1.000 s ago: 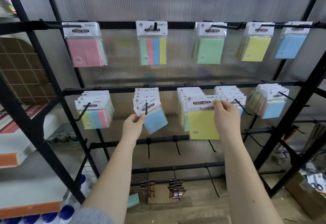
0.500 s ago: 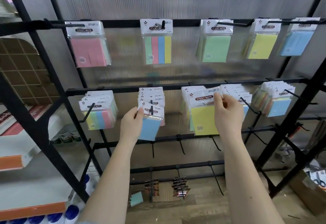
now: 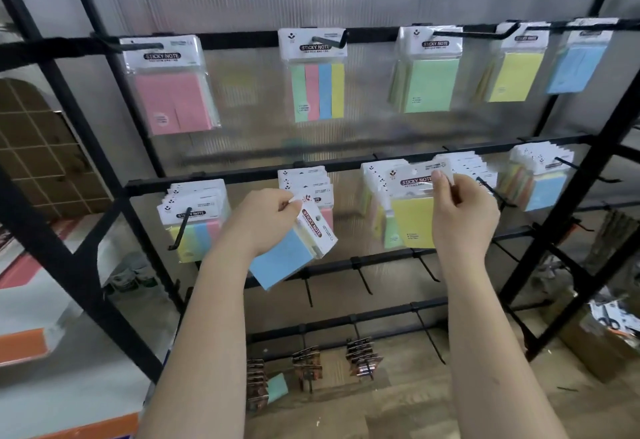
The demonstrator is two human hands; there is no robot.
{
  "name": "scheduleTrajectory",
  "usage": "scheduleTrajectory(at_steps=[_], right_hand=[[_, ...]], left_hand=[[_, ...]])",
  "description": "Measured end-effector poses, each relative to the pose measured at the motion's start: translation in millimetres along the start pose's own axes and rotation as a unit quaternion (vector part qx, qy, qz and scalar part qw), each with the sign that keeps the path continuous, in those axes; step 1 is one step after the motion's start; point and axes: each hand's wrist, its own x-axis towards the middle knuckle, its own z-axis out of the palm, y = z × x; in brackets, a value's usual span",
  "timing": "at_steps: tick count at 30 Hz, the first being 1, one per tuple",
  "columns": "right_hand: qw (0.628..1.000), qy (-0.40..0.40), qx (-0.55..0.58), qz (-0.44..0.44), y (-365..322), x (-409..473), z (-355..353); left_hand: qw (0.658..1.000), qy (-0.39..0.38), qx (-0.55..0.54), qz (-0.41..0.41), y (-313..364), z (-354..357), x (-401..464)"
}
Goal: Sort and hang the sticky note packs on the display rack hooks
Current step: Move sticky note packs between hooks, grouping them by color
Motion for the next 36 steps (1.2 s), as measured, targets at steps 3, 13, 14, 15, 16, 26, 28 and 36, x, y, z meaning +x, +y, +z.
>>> scheduleTrajectory(at_steps=[3,13,14,15,16,26,28,36], right_hand=[[1.0,0.013,0.001,0.01,2.6,-2.8,-3.6],[0.995,0.095,-0.011,0.023,25.6,18.8,-46.7],[0.994,0.105,0.0,0.025,28.2,22.8,-52.9],[0.993,0.112,0.012,0.027,31.6,27.2,-58.9],[0.992,0.119,0.022,0.029,36.0,32.5,-65.3],[0.991,0.106,0.085,0.005,114.9,116.1,-155.6],[0.991,0.08,0.103,-0.002,125.9,136.8,-177.5],[0.983,-0.013,0.182,0.004,152.4,198.6,-221.1]], left_hand=[[1.0,-0.004,-0.007,0.025,7.8,-5.3,1.7],[0.998,0.044,0.034,0.015,44.9,17.8,19.6],[0.998,0.044,0.037,0.014,51.5,22.2,22.2],[0.998,0.045,0.038,0.016,59.1,26.5,24.4],[0.998,0.048,0.039,0.02,67.1,31.7,27.3],[0.995,0.09,0.027,0.016,174.5,114.4,44.8],[0.995,0.101,0.019,0.0,197.0,133.3,44.7],[0.991,0.123,0.009,-0.054,263.4,180.7,40.2]])
